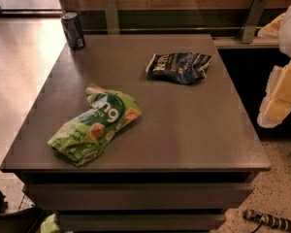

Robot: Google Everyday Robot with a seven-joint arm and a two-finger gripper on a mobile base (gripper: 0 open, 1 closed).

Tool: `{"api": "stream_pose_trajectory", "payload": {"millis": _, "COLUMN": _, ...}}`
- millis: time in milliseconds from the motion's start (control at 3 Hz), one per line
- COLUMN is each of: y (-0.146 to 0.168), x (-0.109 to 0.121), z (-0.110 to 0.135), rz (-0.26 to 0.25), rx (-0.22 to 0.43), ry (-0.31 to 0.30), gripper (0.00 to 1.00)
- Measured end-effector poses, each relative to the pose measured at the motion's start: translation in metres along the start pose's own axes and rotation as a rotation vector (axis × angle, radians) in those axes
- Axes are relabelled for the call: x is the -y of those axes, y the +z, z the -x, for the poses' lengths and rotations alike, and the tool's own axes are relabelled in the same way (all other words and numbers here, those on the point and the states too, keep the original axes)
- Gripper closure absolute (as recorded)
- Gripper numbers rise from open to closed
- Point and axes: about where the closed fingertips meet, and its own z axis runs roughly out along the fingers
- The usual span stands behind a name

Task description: Move green rice chip bag near pepsi can

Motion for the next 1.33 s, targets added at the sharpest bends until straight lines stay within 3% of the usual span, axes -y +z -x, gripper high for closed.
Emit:
{"api": "stream_pose_trajectory", "payload": {"millis": 333, "y": 0.000, "x": 0.000, "z": 0.000, "rz": 0.000, "rx": 0.000, "ry": 0.000, "gripper": 0.00}}
{"api": "stream_pose_trajectory", "payload": {"millis": 667, "y": -0.006, "x": 0.006, "z": 0.014, "rz": -0.040, "rx": 0.025, "ry": -0.060, "gripper": 0.00}}
{"api": "stream_pose_trajectory", "payload": {"millis": 1333, "y": -0.019, "x": 0.015, "z": 0.078, "rz": -0.159, "rx": 0.098, "ry": -0.327, "gripper": 0.00}}
